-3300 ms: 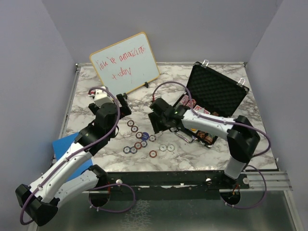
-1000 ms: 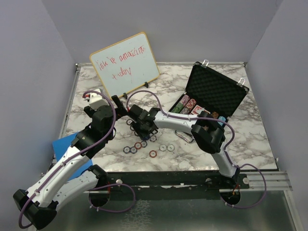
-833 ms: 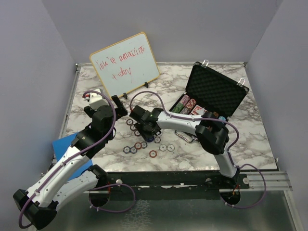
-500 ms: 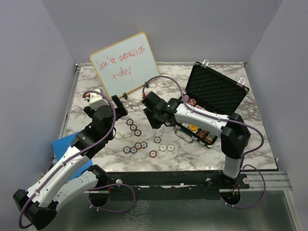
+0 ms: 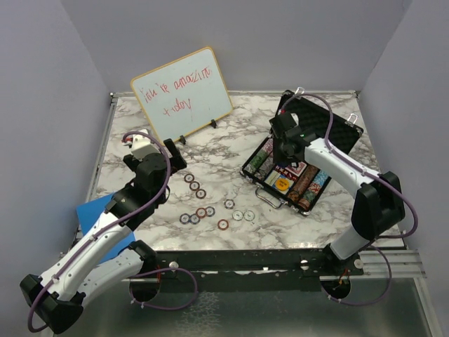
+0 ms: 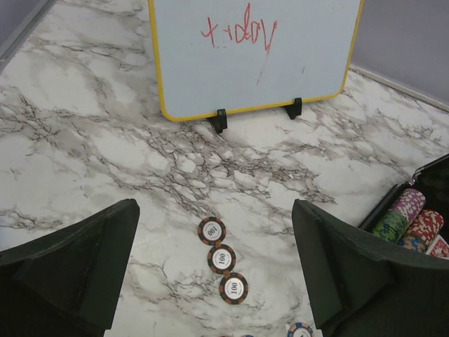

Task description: Pack up texas hold em set

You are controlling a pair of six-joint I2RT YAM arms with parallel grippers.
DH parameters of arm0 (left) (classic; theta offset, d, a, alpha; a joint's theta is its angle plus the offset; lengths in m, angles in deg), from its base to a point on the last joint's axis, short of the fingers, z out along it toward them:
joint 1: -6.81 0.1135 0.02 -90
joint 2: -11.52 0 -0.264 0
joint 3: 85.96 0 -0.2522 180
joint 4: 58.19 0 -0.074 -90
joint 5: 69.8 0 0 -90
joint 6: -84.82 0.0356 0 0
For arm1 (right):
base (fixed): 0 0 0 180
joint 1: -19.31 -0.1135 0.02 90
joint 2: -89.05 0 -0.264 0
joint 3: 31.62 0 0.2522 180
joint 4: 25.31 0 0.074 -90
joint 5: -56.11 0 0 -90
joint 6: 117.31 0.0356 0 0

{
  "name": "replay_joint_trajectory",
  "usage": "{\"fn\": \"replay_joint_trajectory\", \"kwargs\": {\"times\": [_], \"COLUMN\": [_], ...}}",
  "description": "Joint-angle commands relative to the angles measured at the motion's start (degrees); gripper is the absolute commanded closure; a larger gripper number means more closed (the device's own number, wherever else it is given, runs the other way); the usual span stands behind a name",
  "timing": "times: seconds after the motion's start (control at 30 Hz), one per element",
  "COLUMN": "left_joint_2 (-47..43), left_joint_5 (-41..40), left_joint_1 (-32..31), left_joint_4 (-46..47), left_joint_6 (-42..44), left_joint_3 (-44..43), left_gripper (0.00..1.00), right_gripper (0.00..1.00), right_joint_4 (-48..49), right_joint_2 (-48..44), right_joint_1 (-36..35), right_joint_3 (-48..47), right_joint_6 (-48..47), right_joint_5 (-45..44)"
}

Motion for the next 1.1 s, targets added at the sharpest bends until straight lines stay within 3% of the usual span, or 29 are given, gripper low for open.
{"fn": "replay_joint_trajectory", "kwargs": {"times": [0.0, 0.67, 0.87, 1.07], "left_joint_2": [0.57, 2.82, 3.43, 5.15], "left_joint_5": [0.16, 0.86, 1.92, 7.51], "left_joint_1": [0.17, 0.17, 0.19, 0.18], "left_joint_4": [0.31, 0.4, 0.61, 1.58], "left_joint_6": [-0.38, -0.46, -0.96, -1.17], "left_joint_3": [0.29, 0.28, 0.29, 0.23], "left_gripper": [0.01, 0.01, 0.01, 0.01], "right_gripper": [0.59, 0.58, 0.3, 0.27], "right_joint_4": [0.52, 7.43, 7.79, 6.8], "right_joint_2": [-1.05, 9.81, 6.67, -2.19], "right_joint_1": [4.33, 11.07, 11.08, 11.05], "right_joint_3": [2.9, 3.19, 4.35, 7.0], "right_joint_6": [-0.01, -3.53, -3.61, -4.15], "right_joint_5": [-0.81, 1.38, 1.63, 7.05]}}
